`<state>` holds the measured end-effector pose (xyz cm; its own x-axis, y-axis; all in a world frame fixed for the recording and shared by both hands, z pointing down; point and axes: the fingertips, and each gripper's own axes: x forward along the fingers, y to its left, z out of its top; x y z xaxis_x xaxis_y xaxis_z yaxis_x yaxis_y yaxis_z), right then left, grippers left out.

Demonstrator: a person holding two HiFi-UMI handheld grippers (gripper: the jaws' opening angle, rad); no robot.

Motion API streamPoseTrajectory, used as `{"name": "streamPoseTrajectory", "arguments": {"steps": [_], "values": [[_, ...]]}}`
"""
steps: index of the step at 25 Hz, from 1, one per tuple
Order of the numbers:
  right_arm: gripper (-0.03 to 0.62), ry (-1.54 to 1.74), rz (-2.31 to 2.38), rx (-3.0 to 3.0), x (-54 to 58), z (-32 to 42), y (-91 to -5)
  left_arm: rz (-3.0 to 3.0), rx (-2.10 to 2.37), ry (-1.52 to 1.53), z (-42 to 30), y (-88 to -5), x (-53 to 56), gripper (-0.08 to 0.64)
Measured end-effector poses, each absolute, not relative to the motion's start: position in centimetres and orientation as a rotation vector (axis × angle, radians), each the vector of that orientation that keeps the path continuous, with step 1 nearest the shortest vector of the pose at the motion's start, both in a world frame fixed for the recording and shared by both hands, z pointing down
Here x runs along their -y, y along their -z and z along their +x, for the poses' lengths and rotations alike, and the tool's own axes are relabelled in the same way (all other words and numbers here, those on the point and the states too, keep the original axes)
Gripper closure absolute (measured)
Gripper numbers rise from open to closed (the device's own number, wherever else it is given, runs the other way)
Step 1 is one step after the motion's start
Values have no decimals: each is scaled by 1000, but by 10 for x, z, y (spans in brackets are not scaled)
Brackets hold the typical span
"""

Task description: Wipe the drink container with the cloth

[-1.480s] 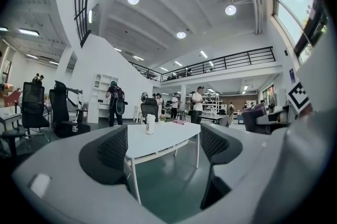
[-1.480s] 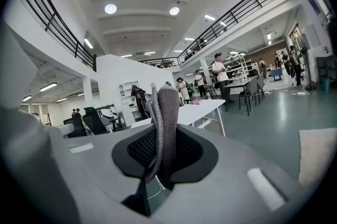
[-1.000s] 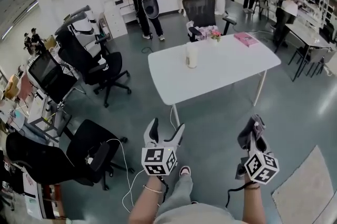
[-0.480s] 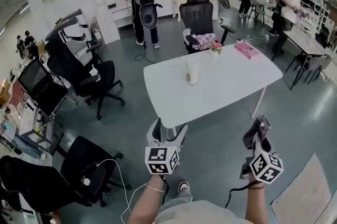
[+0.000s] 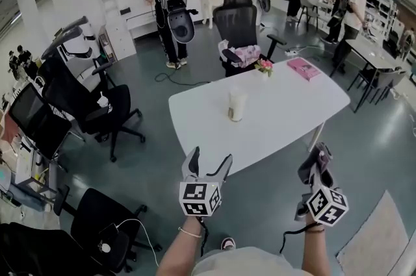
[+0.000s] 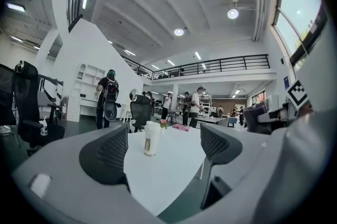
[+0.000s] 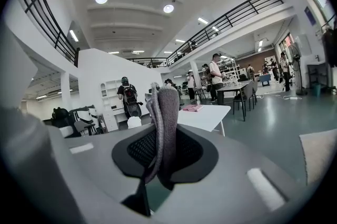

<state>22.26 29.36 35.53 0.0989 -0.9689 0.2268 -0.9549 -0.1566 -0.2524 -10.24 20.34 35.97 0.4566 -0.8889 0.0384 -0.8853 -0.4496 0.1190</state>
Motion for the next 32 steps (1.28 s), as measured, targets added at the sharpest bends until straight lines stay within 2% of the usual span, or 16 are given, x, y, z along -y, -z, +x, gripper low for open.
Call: {"name": "streamPoseTrajectory", "arguments": {"steps": [13, 32], "values": [[520, 651, -2347, -1966, -230, 247, -391, 2540, 1560, -32, -95, -387, -137, 137], [520, 666, -2152, -2207, 21, 300, -384, 2446, 1719, -20, -33, -377, 38, 135]]}}
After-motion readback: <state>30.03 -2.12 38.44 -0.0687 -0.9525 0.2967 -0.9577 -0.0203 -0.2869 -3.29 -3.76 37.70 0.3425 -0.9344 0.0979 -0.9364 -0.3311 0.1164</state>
